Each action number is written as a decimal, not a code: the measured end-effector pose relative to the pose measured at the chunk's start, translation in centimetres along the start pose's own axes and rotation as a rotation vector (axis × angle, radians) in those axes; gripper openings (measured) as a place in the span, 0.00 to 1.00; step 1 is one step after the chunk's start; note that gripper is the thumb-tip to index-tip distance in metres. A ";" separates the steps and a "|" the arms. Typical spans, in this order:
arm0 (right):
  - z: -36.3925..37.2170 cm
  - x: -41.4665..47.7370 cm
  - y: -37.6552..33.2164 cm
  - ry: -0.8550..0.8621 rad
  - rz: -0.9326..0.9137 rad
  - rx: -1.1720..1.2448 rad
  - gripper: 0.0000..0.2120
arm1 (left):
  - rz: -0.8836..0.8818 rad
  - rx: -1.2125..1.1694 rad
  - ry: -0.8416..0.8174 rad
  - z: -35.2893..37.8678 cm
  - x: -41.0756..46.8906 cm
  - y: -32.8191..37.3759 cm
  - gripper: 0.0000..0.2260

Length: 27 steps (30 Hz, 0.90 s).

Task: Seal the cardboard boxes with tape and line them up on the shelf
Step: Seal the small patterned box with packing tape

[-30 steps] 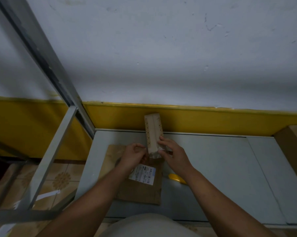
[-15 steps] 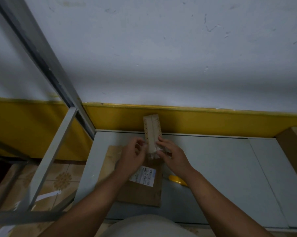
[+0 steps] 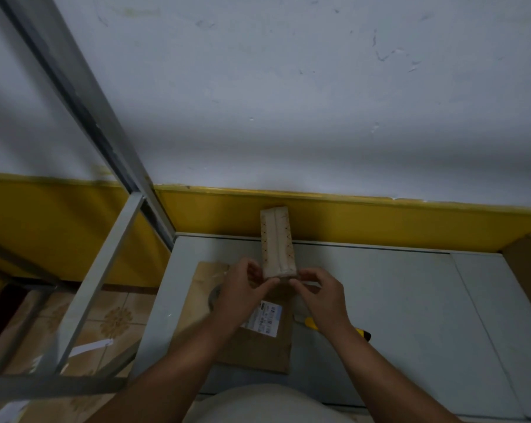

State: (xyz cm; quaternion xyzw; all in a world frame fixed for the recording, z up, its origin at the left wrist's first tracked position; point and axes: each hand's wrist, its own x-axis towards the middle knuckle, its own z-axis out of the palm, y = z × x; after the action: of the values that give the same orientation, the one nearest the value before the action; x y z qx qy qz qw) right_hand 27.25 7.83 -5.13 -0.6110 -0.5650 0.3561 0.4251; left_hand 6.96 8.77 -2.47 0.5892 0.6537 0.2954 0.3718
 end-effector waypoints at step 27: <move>-0.6 0.4 0.3 -0.008 -0.105 -0.100 0.08 | 0.311 0.140 -0.217 -1.7 1.5 -3.4 0.03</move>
State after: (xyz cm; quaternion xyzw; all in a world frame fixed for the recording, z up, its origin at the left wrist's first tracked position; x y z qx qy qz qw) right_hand 27.99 8.13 -5.13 -0.5995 -0.6151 0.3073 0.4097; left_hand 3.60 9.87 -4.55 0.7360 0.5298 0.2378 0.3478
